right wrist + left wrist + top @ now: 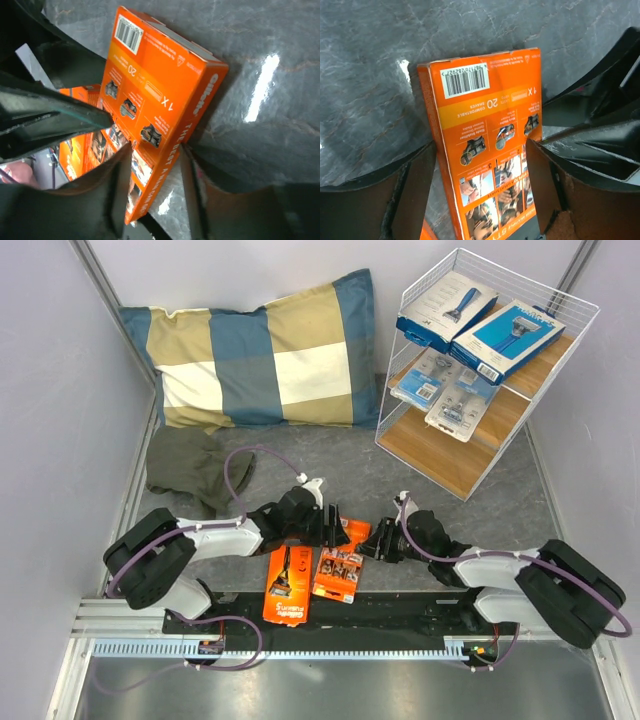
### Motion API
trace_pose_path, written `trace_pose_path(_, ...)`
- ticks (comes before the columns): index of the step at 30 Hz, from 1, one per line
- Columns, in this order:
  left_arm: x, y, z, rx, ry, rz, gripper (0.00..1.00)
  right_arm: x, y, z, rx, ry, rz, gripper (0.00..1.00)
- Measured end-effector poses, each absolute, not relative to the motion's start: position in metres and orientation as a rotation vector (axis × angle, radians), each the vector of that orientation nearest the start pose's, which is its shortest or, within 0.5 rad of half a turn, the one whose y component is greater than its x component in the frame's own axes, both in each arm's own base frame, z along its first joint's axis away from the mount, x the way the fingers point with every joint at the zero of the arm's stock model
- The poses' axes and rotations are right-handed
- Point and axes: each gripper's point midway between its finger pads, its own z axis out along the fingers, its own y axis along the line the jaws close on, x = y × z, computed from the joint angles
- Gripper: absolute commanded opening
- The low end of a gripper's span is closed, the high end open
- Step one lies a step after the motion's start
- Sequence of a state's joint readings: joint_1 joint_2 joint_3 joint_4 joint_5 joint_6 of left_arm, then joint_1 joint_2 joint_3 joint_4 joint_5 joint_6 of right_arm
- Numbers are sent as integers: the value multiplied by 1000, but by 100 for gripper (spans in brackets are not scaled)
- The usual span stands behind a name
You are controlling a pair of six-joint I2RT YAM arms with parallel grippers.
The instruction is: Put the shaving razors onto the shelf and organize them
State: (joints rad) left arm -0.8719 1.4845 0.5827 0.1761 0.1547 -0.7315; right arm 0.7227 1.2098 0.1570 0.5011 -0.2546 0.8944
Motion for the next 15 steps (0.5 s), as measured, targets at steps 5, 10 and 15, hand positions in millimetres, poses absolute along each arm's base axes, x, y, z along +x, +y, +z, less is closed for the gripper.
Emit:
trace_pose_path(5, 197, -304, 32, 204, 2470, -919, 55, 167, 250, 28, 47, 2353, 1196, 44)
trace_pose_path(10, 196, -304, 31, 189, 2472, -918, 48, 164, 247, 29, 41, 2365, 1185, 43)
trace_pose_path(15, 183, -310, 31, 208, 2487, -943, 45, 154, 237, 30, 29, 2400, 1152, 43)
